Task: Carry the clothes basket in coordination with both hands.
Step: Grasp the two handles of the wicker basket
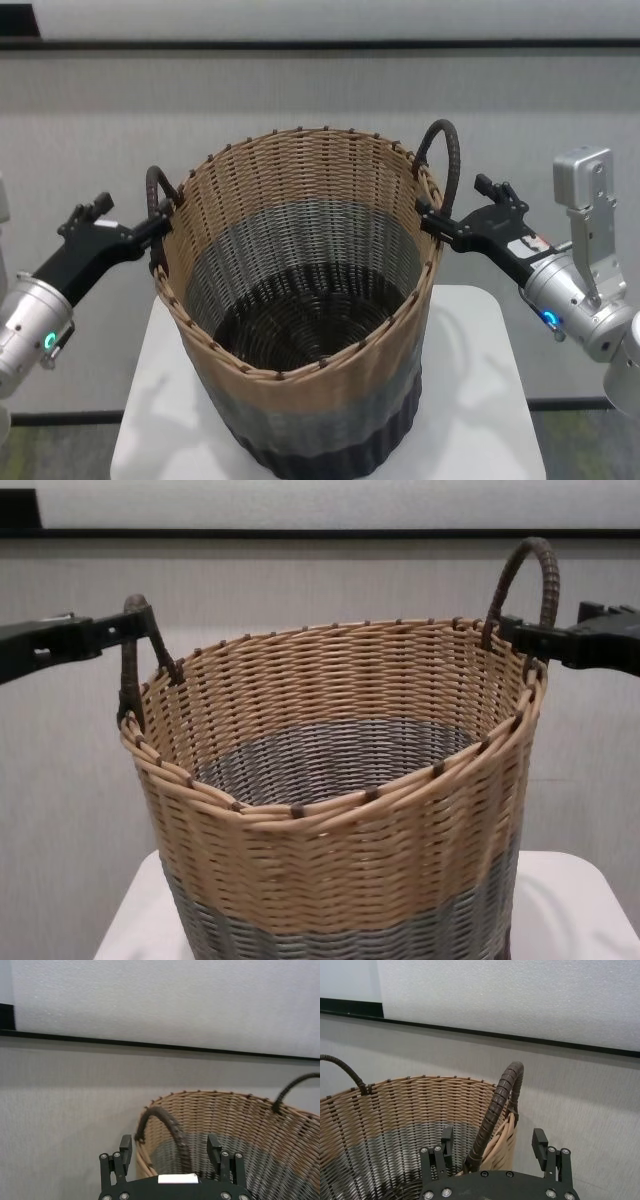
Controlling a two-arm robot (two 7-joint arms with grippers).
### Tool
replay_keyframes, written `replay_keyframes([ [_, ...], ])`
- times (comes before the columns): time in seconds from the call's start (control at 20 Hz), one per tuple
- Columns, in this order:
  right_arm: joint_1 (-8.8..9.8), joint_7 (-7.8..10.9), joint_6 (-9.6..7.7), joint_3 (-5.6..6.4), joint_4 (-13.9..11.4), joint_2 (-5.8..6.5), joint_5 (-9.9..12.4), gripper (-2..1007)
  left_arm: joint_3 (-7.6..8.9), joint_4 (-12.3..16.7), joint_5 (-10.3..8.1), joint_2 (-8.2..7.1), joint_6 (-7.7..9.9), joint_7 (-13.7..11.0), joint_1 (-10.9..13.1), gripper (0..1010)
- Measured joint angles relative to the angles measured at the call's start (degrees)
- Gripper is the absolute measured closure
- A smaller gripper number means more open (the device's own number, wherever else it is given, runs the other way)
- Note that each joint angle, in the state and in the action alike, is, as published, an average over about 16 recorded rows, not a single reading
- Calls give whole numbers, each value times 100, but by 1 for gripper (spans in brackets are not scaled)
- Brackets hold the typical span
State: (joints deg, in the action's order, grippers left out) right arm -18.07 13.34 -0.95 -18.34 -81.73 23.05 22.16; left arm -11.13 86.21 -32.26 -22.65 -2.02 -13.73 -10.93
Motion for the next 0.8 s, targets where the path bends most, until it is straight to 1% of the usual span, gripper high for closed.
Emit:
replay_keyframes([
  [0.2,-55,69,3,18,117,-66,-43,4,28,-229,33,91,-80,-141,-134,10],
  [0.35,-92,119,-1,37,198,-117,-68,4,24,-367,54,137,-135,-303,-225,10],
  [0.8,-194,256,-4,110,426,-266,-135,4,-129,-584,175,141,-177,-771,-404,10],
])
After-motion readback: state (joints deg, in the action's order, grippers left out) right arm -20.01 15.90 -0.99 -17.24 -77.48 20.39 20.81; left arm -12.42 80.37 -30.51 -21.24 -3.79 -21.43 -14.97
